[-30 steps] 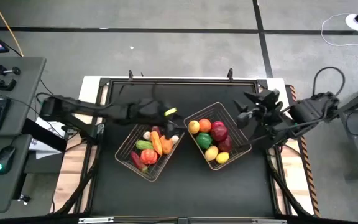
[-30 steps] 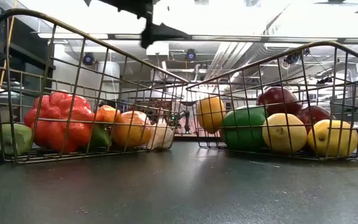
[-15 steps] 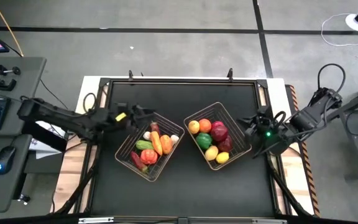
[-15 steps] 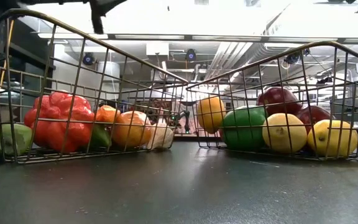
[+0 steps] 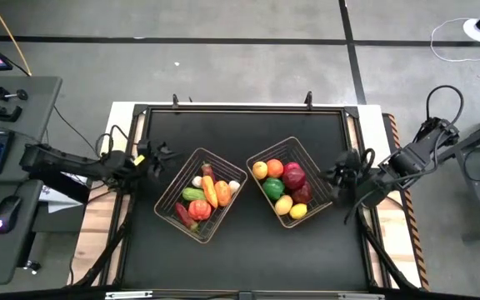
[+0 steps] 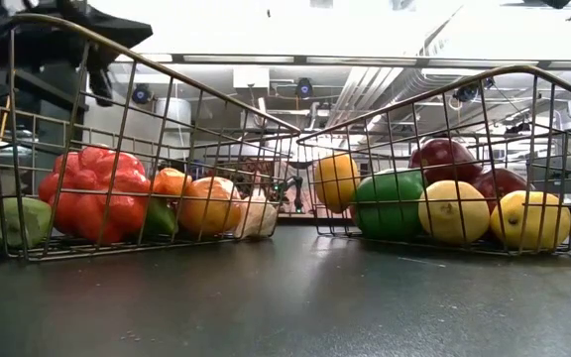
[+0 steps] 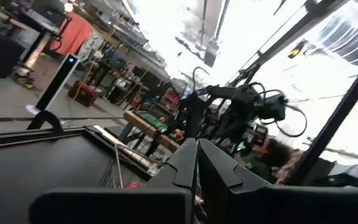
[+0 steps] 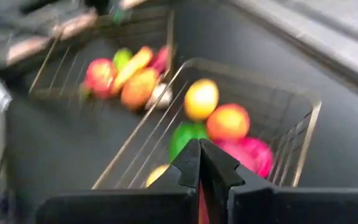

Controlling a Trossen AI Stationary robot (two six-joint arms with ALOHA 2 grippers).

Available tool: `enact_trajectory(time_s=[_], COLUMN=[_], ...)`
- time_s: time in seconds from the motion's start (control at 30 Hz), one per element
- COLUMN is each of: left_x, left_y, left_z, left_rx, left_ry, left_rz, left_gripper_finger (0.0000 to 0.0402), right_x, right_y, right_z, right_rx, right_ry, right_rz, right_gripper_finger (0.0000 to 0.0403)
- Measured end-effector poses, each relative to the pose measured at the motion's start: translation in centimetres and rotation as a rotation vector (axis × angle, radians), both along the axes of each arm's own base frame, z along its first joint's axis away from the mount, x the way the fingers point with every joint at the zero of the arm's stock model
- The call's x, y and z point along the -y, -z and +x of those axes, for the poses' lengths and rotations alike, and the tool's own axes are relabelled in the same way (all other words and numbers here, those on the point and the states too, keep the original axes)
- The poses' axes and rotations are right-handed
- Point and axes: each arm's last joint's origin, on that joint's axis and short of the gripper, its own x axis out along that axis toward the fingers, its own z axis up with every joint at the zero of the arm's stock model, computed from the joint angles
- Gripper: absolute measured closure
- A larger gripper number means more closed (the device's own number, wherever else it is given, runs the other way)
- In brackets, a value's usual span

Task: Sort produce into baskets
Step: Return to Home Position

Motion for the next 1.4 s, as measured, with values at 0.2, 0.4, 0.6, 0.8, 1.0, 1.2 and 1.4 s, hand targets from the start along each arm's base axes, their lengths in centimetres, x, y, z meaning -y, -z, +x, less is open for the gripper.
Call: enact_trajectory(time_s=[0.2,0.4,0.6,0.8,1.0,1.2,1.4], left_x=[0.0,0.0,0.1,0.1,0.1,0.1,0.1], left_y=[1.3,1.5,1.5,1.6,1.7,1.7,1.9], left_z=[-1.4,-1.9,-2.0,-1.9,-1.9,-1.9,-1.8], left_rx=[0.006,-0.018,-0.009,-0.023,-0.031,-0.038,-0.054], left_ry=[0.048,0.099,0.107,0.107,0.107,0.107,0.107], left_rz=[0.004,0.007,-0.005,-0.004,-0.004,-0.004,-0.003], left_gripper_finger=[0.0401,0.0401,0.0401,0.0401,0.0401,0.0401,0.0401], right_x=[-0.2,-0.8,-1.8,-0.8,2.0,4.3,5.0], right_y=[0.2,1.2,4.4,7.1,8.8,11.4,15.2], right_z=[-0.1,-0.6,-2.1,-2.6,-2.4,-2.3,-2.1], right_rx=[-0.014,-0.053,0.046,0.296,0.449,0.532,0.588], right_ry=[0.031,0.018,0.006,-0.009,-0.122,-0.208,-0.256], right_rz=[0.162,0.161,0.203,0.242,0.171,0.078,0.056], right_gripper_finger=[0.0402,0.0403,0.0403,0.0403,0.0403,0.0403,0.0403])
